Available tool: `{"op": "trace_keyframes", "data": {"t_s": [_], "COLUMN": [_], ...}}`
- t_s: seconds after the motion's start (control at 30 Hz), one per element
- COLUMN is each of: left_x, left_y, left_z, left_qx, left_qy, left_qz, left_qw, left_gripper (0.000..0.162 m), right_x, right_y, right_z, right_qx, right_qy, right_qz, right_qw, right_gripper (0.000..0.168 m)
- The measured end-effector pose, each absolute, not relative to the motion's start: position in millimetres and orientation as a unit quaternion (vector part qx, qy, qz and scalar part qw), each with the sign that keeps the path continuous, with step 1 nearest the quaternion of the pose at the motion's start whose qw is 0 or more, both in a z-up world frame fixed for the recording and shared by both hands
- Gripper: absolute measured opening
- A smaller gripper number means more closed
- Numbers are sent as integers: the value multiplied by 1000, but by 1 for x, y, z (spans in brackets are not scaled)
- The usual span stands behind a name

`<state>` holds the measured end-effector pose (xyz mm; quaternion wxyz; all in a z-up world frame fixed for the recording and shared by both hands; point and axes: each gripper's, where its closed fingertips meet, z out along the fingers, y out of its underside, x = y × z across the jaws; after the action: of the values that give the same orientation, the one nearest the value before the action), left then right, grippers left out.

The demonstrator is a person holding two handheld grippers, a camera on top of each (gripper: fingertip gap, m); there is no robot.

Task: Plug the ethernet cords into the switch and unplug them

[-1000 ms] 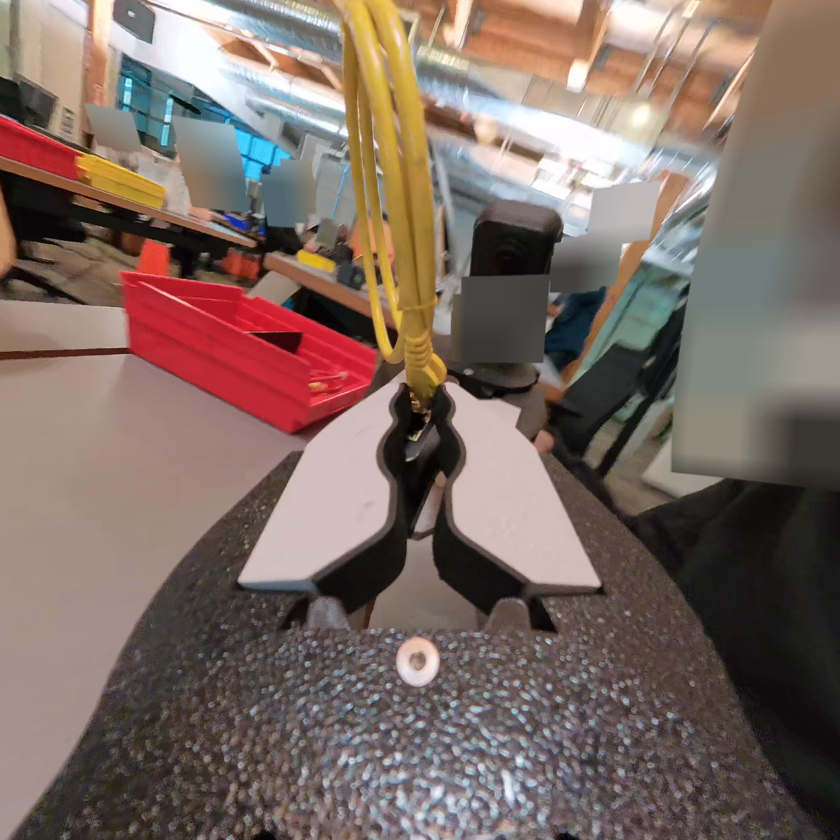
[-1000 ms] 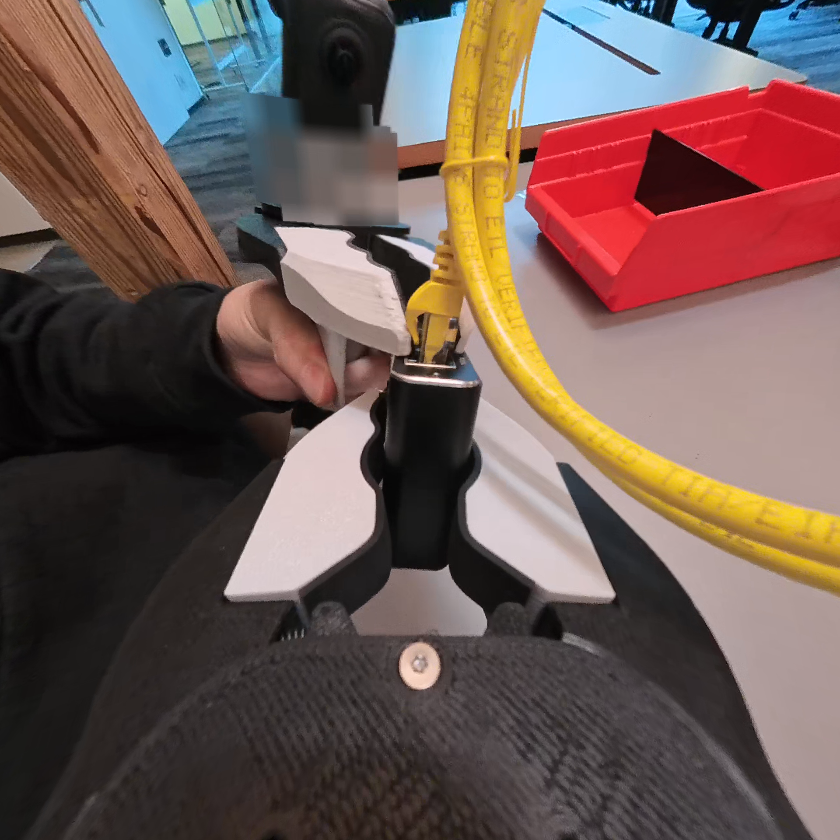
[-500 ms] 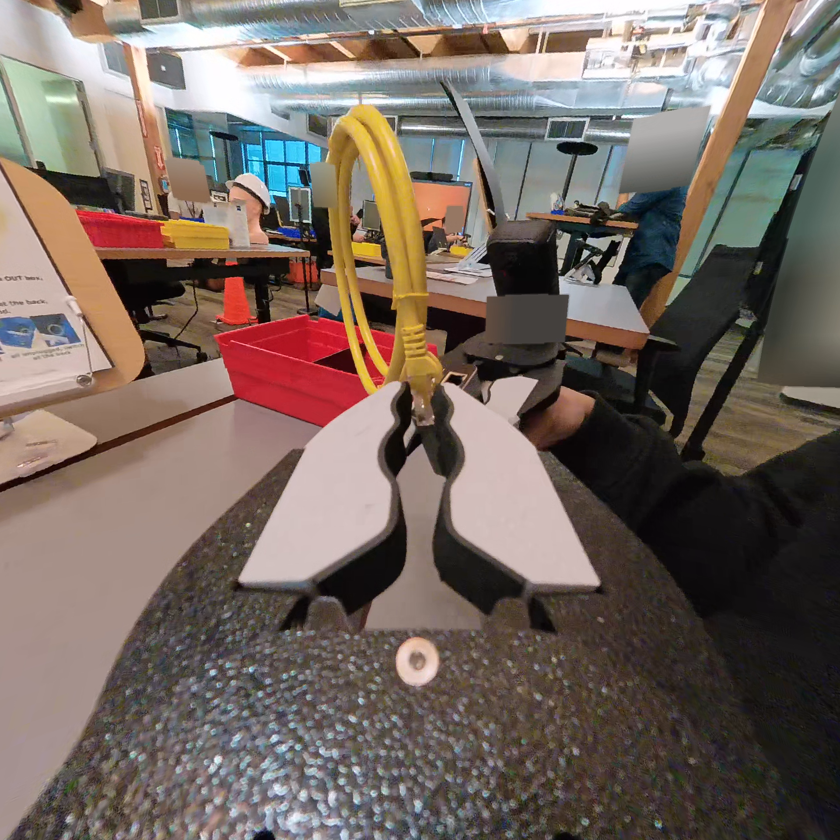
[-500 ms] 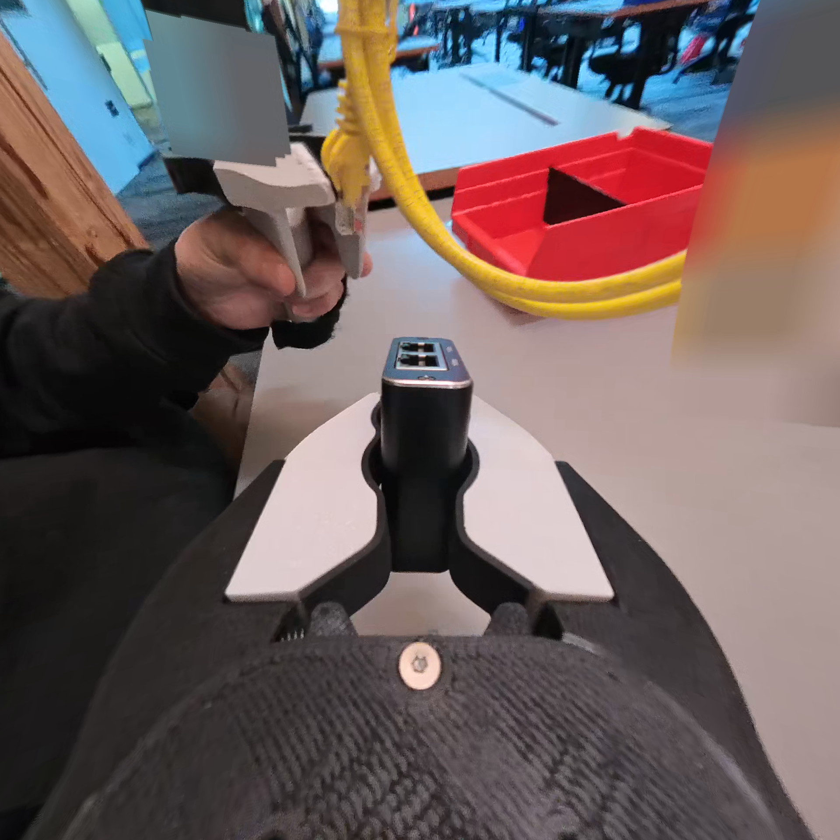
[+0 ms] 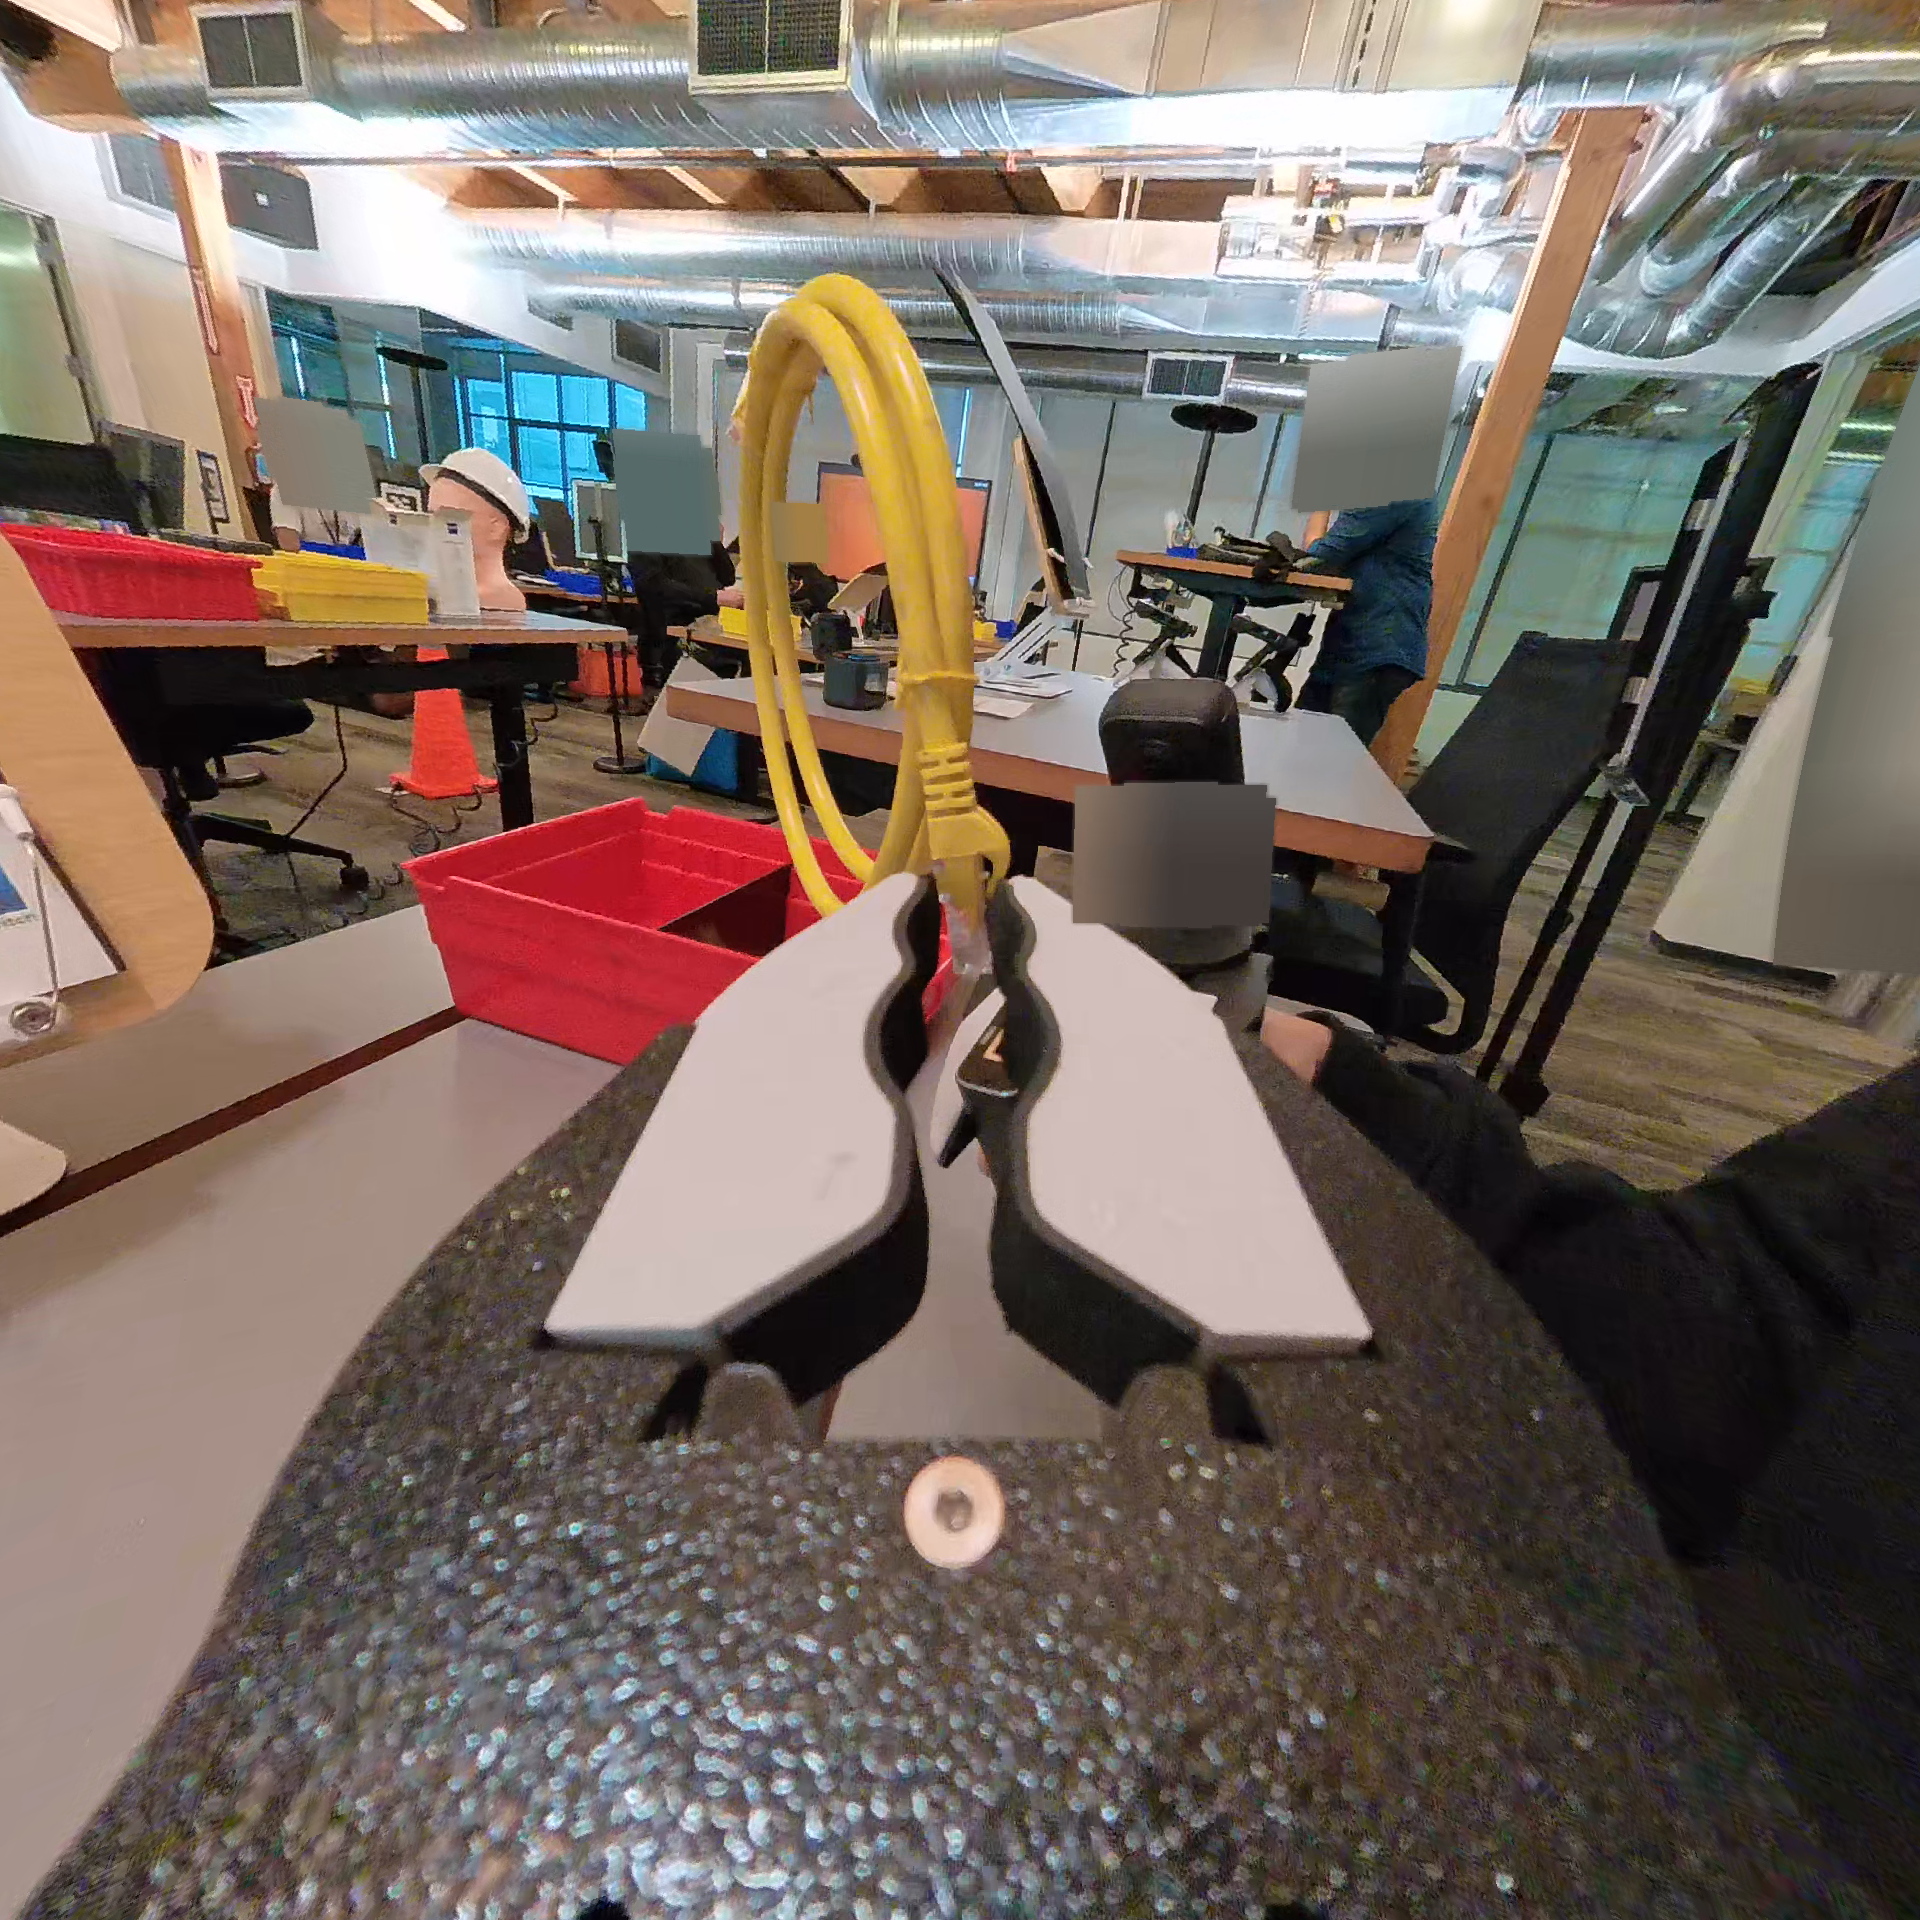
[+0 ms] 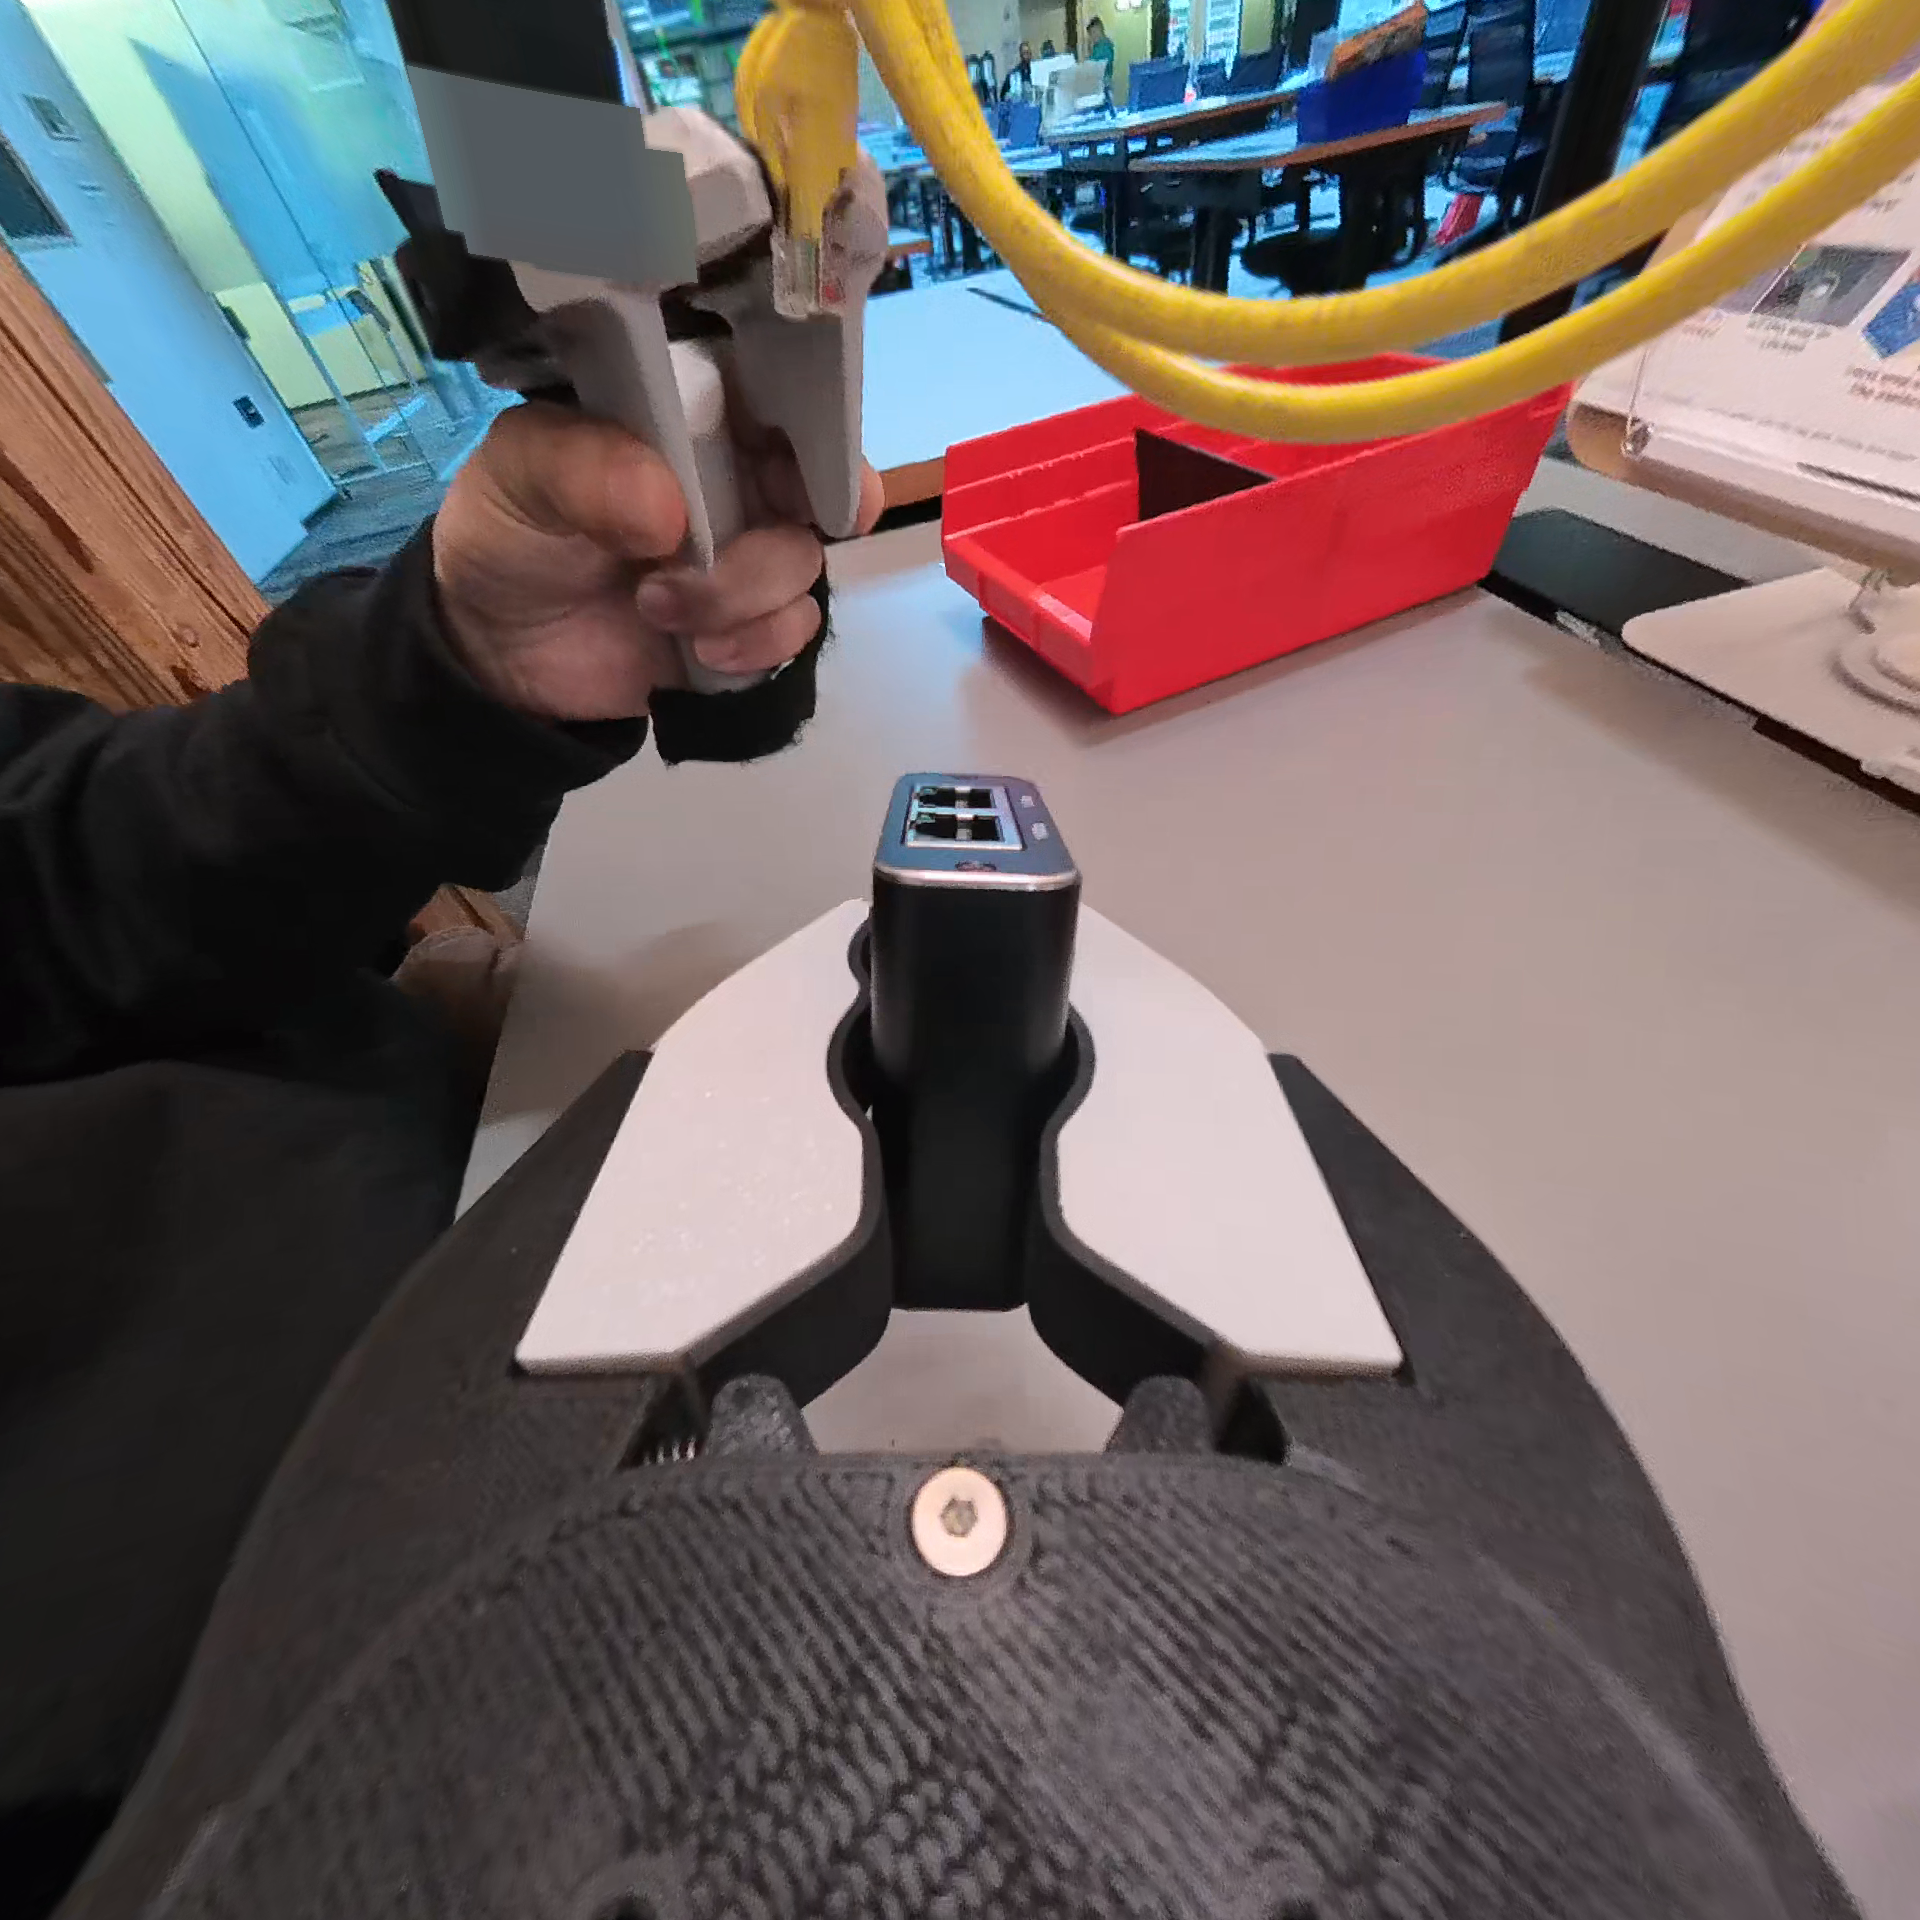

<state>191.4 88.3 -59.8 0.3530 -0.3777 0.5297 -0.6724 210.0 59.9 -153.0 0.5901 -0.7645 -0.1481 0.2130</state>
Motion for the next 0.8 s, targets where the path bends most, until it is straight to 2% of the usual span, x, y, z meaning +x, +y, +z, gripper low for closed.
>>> {"op": "trace_keyframes", "data": {"t_s": [0.13, 0.27, 0.43, 0.57, 0.6, 0.67, 0.73, 0.8], "left_x": [189, 177, 160, 157, 156, 155, 156, 160], "left_y": [90, 96, 105, 106, 106, 107, 106, 104], "left_z": [-65, -65, -61, -62, -61, -59, -57, -59], "left_qx": [-379, -377, -362, -352, -351, -345, -340, -338], "left_qy": [526, 507, 490, 478, 477, 474, 472, 475], "left_qz": [-674, -691, -706, -724, -725, -729, -731, -733], "left_qw": [354, 351, 363, 352, 351, 353, 355, 350], "left_gripper": [10, 10, 10, 10, 10, 10, 10, 10], "right_x": [221, 277, 378, 449, 467, 492, 497, 482], "right_y": [61, 45, -5, -3, -1, -1, -10, -12], "right_z": [-144, -134, -130, -143, -138, -136, -137, -123], "right_qx": [-754, -773, -794, -847, -841, -834, -833, -810], "right_qy": [-135, -39, 125, 161, 171, 186, 213, 208], "right_qz": [181, 75, -84, -120, -140, -165, -178, -187], "right_qw": [617, 629, 589, 492, 494, 492, 479, 516], "right_gripper": [28, 28, 28, 29, 37, 72, 95, 98]}}
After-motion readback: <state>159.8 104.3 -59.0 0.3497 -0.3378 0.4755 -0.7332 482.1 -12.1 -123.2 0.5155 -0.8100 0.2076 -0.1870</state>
